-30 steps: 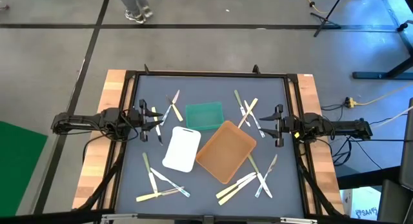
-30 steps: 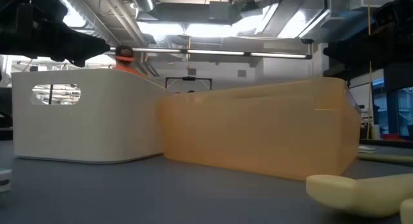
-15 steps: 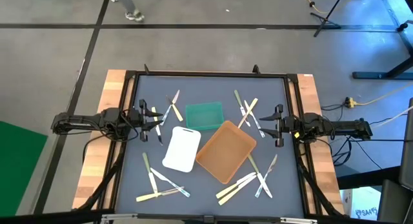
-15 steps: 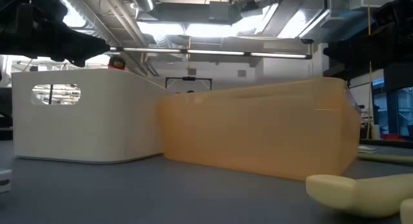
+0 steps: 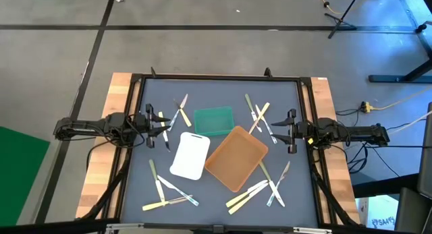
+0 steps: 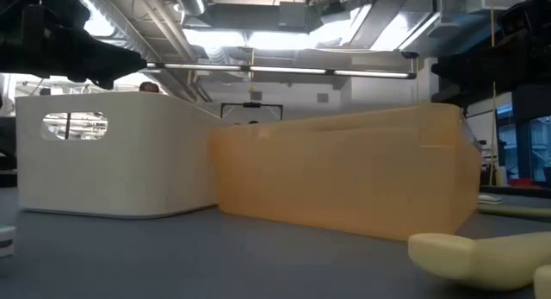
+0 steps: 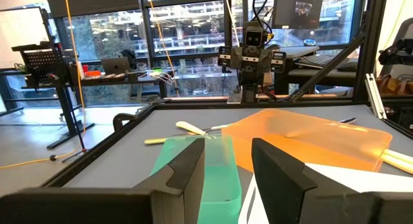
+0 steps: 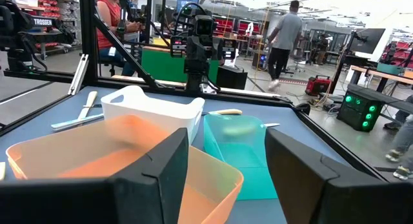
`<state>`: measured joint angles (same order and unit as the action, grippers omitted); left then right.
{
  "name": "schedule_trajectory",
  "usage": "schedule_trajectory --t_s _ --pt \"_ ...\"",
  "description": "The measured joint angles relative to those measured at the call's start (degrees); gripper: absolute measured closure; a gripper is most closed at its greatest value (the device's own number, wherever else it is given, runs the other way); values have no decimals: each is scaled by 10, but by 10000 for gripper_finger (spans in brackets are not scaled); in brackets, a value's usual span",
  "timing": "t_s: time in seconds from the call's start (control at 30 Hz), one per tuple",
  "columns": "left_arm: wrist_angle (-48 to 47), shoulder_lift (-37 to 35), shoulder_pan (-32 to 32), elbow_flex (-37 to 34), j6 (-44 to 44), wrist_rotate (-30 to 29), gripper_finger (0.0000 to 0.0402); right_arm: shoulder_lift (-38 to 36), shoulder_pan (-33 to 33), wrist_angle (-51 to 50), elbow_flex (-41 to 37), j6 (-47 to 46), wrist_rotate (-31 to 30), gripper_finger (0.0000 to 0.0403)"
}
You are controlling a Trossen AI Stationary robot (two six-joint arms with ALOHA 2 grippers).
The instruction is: Sort silverware by color (type)
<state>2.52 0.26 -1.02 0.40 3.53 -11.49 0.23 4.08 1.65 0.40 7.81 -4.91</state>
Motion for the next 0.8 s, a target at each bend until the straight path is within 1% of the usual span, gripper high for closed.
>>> schedule_trajectory --t_s 0.5,0.8 --pt "0 0 0 0 -2 0 279 0 0 3 0 -1 0 210" --pt "0 0 0 0 -3 0 279 0 0 60 -1 -92 -53 210"
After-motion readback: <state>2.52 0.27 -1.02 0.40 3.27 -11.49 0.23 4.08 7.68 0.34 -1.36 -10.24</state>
